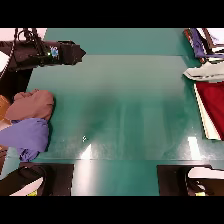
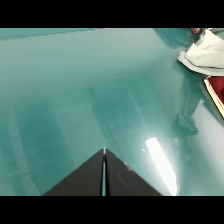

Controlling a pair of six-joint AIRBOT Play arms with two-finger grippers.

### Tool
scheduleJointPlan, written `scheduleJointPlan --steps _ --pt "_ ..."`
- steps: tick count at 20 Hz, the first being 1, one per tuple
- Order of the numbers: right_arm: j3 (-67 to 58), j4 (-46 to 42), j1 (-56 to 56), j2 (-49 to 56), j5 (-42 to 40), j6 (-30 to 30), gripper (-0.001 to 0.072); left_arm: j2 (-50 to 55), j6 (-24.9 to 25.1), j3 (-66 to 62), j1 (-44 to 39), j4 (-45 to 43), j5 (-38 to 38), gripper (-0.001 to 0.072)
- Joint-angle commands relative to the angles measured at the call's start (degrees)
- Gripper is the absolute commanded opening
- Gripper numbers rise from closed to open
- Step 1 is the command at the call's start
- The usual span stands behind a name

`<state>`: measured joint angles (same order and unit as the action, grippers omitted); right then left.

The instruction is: Fold the shirts.

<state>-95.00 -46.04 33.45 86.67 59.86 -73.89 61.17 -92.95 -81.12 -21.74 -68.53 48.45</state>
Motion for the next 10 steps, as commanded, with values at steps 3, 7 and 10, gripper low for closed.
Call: scheduleJointPlan --steps 3,7,10 --pt "-6.7 -2.4 1.8 -4.9 6.1 -1.1 0.0013 0.0 0.0 0.0 0.0 -0.1 -0.2 0.0023" --pt "-1.8 -9.3 4.4 -10.8 9.5 -3.3 0.0013 0.0 0.4 0.0 0.0 -0.2 0.1 0.0023" --pt "8.7 -9.8 7.5 -16.5 11.5 -3.3 0.0014 0.0 0.4 0.0 0.0 -0.3 0.2 0.0023"
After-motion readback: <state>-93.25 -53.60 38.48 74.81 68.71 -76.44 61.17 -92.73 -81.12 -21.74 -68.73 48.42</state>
